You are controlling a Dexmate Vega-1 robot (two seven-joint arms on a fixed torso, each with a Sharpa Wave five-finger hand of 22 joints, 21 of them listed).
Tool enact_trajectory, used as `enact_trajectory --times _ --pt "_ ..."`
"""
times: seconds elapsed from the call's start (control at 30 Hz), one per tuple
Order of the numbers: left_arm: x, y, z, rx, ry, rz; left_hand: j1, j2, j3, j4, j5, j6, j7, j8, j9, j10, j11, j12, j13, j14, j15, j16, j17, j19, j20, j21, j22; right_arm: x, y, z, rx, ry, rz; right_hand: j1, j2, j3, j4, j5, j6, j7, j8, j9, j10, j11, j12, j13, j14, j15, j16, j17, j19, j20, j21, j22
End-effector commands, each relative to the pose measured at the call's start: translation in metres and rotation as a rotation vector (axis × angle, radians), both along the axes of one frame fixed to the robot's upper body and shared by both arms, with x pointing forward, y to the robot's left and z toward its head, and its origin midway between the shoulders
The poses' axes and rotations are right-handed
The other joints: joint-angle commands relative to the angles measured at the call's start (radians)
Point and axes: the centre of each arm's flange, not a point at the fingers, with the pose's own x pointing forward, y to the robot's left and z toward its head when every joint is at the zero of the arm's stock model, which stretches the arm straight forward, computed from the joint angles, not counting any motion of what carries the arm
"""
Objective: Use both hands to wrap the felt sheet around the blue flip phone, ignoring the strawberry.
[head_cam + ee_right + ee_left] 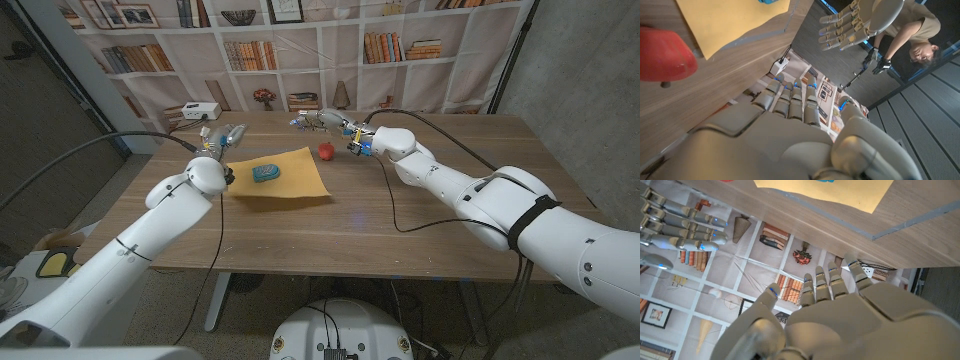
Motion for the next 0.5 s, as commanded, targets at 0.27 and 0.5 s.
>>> enact_trajectory --times 0.27,0.5 --pt "-0.01 0.057 0.01 -0.167 -0.144 -0.312 -0.005 -0.014 -0.002 -0.01 -0.007 -0.053 -0.027 -0.003 -0.002 -0.058 0.002 -0.007 0.001 -0.051 0.019 -0.004 0.007 -0.03 0.003 -0.026 0.004 -0.016 -0.066 0.02 0.336 -0.002 -0.205 0.008 -0.013 -0.007 -0.025 -0.003 -0.065 -0.038 -0.006 0.003 -0.055 -0.03 -0.006 -0.001 -0.037 0.015 -0.003 0.003 -0.02 0.062 -0.006 0.004" --pt "-0.006 0.065 0.011 -0.188 -0.175 -0.468 -0.015 -0.024 -0.007 -0.012 -0.006 -0.082 -0.04 0.0 -0.003 -0.1 0.001 -0.009 0.0 -0.104 0.025 -0.008 0.007 -0.063 0.003 -0.051 0.004 -0.017 -0.086 0.02 0.443 -0.003 -0.248 0.003 -0.023 -0.013 -0.028 -0.004 -0.067 -0.04 -0.004 0.003 -0.057 -0.031 -0.003 -0.001 -0.036 0.017 0.0 0.004 -0.026 0.062 -0.008 0.004"
